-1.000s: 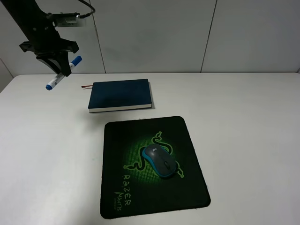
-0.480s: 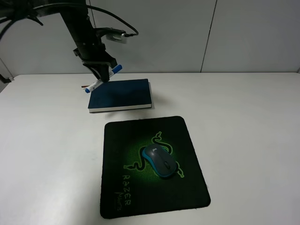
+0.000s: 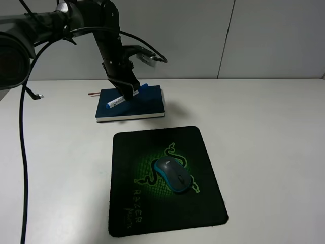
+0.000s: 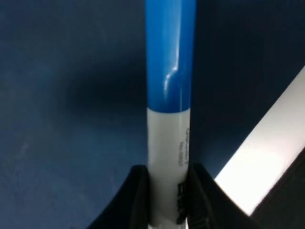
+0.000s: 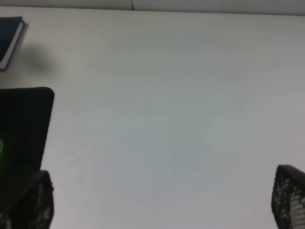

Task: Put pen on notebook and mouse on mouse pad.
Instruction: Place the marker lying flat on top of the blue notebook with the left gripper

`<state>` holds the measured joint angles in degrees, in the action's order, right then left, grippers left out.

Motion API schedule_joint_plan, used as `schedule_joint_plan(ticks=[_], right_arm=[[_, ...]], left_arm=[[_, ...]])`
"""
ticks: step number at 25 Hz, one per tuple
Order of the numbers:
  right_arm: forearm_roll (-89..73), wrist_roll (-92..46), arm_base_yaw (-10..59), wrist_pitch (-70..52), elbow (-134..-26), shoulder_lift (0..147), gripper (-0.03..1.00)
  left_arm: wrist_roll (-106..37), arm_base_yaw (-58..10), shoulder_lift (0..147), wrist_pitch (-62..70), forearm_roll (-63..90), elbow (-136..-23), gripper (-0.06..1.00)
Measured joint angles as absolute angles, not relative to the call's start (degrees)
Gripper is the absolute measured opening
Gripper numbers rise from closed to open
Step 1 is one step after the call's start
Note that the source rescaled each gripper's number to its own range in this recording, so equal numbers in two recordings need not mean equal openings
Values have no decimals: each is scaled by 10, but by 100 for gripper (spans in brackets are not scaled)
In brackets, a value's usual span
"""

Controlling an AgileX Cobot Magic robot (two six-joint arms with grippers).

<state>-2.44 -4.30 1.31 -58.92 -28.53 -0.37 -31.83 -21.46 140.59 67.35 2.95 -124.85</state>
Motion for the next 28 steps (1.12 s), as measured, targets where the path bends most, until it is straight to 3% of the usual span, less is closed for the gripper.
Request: schedule_joint_plan(ticks=[23,25,28], right_arm=[[-24,-43,13,-589,-285,-4,100],[-25,-43,13,-589,-285,-4,100],[-26,-43,13,-589,-285,-4,100]], left_arm=[[-345,-208,1446,625,4,-1252,1],[-345,-207,1446,622,6,-1252,10],[-345,-207,1446,617,12,-1252,35]])
